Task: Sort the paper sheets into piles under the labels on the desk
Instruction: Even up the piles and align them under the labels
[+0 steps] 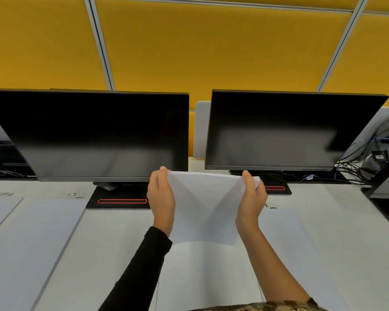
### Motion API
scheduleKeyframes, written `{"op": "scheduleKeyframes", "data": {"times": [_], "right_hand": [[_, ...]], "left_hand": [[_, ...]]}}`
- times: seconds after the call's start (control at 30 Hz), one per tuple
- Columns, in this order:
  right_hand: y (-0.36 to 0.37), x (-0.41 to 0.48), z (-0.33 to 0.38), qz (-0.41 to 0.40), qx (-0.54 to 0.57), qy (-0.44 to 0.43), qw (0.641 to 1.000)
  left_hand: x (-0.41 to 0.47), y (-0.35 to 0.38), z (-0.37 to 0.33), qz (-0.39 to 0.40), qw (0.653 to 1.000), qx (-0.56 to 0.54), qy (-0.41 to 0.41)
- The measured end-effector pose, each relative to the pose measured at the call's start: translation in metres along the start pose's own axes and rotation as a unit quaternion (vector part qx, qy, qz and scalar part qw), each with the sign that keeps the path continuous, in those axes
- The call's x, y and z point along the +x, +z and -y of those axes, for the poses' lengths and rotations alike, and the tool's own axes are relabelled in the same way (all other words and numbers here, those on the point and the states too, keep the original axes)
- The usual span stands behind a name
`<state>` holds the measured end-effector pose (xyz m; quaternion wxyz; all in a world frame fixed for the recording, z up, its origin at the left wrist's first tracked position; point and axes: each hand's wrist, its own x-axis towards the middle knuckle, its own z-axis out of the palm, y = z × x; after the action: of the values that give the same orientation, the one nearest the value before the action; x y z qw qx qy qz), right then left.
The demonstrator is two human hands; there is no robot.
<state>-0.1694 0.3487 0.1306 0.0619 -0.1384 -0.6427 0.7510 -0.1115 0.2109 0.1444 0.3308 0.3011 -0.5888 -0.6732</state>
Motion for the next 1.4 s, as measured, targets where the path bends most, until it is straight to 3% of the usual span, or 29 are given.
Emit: {"op": "scheduleKeyframes", "data": {"times": [0.27, 0.37, 0.43, 0.47, 0.53, 0.6, 0.7, 0.8, 0.9, 1.0, 1.1, 1.17, 1.27, 1.37, 1.4], "right_hand": [[-0.001, -0.003, 0.007, -0.007, -0.001, -0.005, 1.000], [0.001, -0.005, 0.007, -0.005, -0.019, -0.008, 1.000], [0.001, -0.011, 0.008, -0.035, -0.053, -0.112, 0.992], [0.000, -0.015, 0.008, -0.058, -0.095, -0.217, 0.970], [0.001, -0.023, 0.007, -0.055, -0.207, -0.412, 0.886], [0.006, -0.028, 0.003, 0.022, -0.317, -0.504, 0.803], [0.018, -0.034, 0.000, 0.129, -0.461, -0.503, 0.719], [0.026, -0.045, 0.007, 0.150, -0.481, -0.494, 0.708], [0.034, -0.058, 0.009, 0.190, -0.524, -0.505, 0.659], [0.042, -0.067, 0.016, 0.237, -0.521, -0.481, 0.664], [0.048, -0.074, 0.020, 0.296, -0.516, -0.508, 0.622], [0.050, -0.074, 0.022, 0.298, -0.499, -0.508, 0.635], [0.049, -0.071, 0.019, 0.316, -0.510, -0.504, 0.622], [0.037, -0.062, 0.017, 0.243, -0.470, -0.489, 0.694], [0.031, -0.055, 0.018, 0.215, -0.476, -0.482, 0.703]], "left_hand": [[0.002, 0.001, -0.003, 0.016, 0.999, 0.037, 0.000], [-0.003, -0.003, 0.000, 0.079, 0.997, 0.013, 0.014], [-0.002, -0.010, 0.004, 0.118, 0.991, 0.045, 0.040], [0.000, -0.013, 0.006, 0.128, 0.989, 0.060, 0.050], [0.004, -0.017, 0.009, 0.135, 0.987, 0.070, 0.061], [0.004, -0.018, 0.009, 0.142, 0.986, 0.063, 0.067], [0.003, -0.018, 0.010, 0.133, 0.984, 0.080, 0.085], [0.006, -0.017, 0.010, 0.131, 0.984, 0.085, 0.085], [0.006, -0.016, 0.009, 0.127, 0.983, 0.093, 0.092], [0.010, -0.013, 0.011, 0.126, 0.985, 0.072, 0.092], [0.009, -0.016, 0.012, 0.126, 0.983, 0.097, 0.091], [0.004, -0.018, 0.012, 0.155, 0.974, 0.114, 0.117], [0.003, -0.015, 0.013, 0.149, 0.979, 0.100, 0.094], [0.004, -0.015, 0.015, 0.158, 0.982, 0.077, 0.064], [0.006, -0.017, 0.015, 0.160, 0.983, 0.073, 0.060]]}}
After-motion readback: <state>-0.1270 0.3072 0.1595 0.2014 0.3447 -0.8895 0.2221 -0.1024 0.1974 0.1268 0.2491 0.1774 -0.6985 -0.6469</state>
